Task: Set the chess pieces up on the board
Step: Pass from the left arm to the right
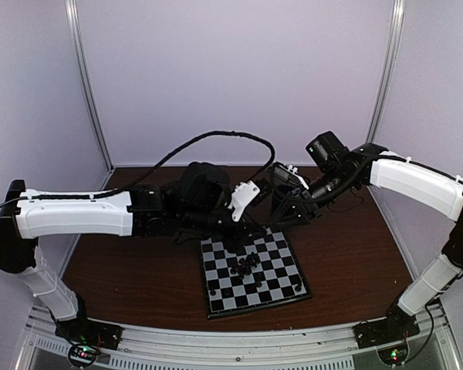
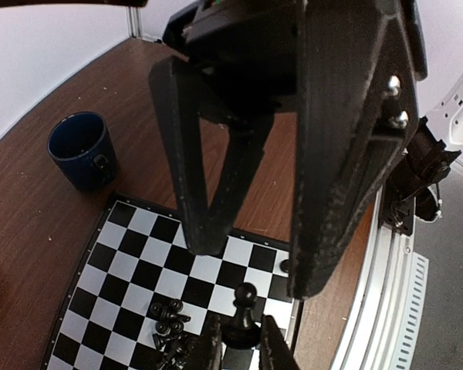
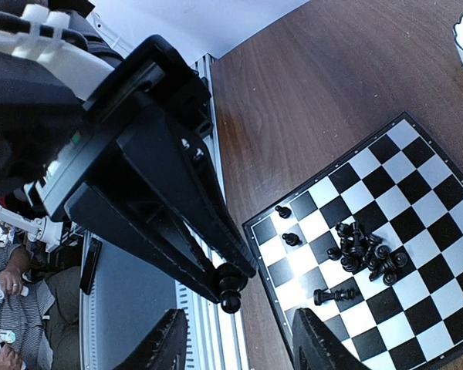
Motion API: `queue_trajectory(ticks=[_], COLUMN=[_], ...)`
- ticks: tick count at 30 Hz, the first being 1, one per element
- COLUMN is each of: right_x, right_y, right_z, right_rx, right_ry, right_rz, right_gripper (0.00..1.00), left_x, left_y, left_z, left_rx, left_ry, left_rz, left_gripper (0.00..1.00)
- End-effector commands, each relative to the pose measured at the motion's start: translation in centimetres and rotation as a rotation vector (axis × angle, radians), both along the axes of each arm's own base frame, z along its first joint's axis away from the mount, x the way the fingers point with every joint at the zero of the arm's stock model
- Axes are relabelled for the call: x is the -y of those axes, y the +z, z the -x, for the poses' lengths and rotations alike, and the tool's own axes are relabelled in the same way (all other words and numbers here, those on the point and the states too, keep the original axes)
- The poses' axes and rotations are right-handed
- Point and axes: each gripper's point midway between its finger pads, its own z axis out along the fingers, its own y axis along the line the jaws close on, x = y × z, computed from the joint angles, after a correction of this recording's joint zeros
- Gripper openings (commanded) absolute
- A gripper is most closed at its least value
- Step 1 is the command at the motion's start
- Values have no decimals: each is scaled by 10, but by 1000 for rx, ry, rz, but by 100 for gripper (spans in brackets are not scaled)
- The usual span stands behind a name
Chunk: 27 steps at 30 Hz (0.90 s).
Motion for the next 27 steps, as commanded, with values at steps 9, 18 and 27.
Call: queue_trajectory(ticks=[9, 18, 27], right_x=[-14, -17, -14], right_y=[21, 25, 26], right_z=[7, 8, 7], right_rx=[-49, -65, -27], right_ry=[0, 3, -10], right_rz=[-57, -82, -74], right_gripper=[41, 23, 9], left_x=[1, 2, 3], left_y=[35, 31, 24], left_z=[-7, -8, -10], left_rx=[51, 43, 41], left_ry=[34, 32, 41], left_rz=[124, 113, 88], left_gripper=[13, 13, 25])
